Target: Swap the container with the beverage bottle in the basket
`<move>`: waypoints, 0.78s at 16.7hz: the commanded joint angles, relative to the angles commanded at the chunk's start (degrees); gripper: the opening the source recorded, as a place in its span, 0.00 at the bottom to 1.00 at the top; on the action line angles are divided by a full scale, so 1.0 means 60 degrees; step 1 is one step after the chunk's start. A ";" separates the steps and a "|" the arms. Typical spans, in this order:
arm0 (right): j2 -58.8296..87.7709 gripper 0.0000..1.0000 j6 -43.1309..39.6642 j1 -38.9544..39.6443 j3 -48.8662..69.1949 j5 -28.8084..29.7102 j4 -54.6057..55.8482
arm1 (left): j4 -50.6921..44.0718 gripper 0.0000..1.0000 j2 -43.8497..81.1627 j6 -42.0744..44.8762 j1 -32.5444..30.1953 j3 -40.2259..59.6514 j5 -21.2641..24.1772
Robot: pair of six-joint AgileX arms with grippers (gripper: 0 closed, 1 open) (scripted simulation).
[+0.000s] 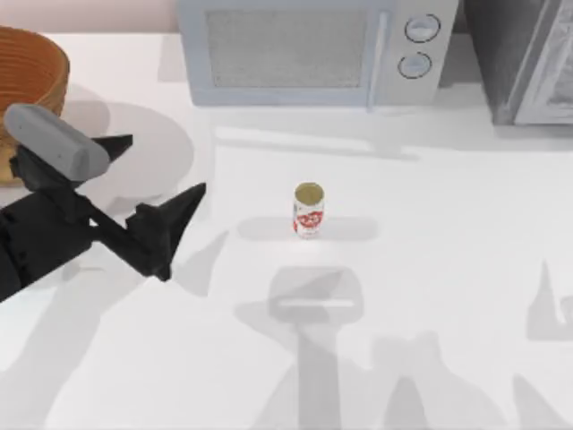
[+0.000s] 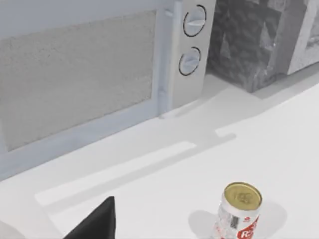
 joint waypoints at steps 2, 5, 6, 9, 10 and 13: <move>0.0000 1.00 0.0000 0.0000 0.0000 0.0000 0.0000 | -0.1117 1.00 -0.2336 -0.0038 0.0312 -0.0904 -0.1058; 0.0000 1.00 0.0000 0.0000 0.0000 0.0000 0.0000 | -0.2598 1.00 -0.5579 -0.0151 0.0859 -0.2068 -0.2428; 0.0000 1.00 0.0000 0.0000 0.0000 0.0000 0.0000 | -0.3025 1.00 -0.6544 -0.0198 0.1053 -0.2401 -0.2814; 0.0000 1.00 0.0000 0.0000 0.0000 0.0000 0.0000 | -0.4114 1.00 -0.8895 -0.0341 0.1608 -0.3172 -0.3792; 0.0000 1.00 0.0000 0.0000 0.0000 0.0000 0.0000 | -0.4406 1.00 -0.9475 -0.0384 0.1770 -0.3329 -0.4055; 0.0000 1.00 0.0000 0.0000 0.0000 0.0000 0.0000 | -0.5003 1.00 -1.0621 -0.0481 0.2140 -0.3518 -0.4588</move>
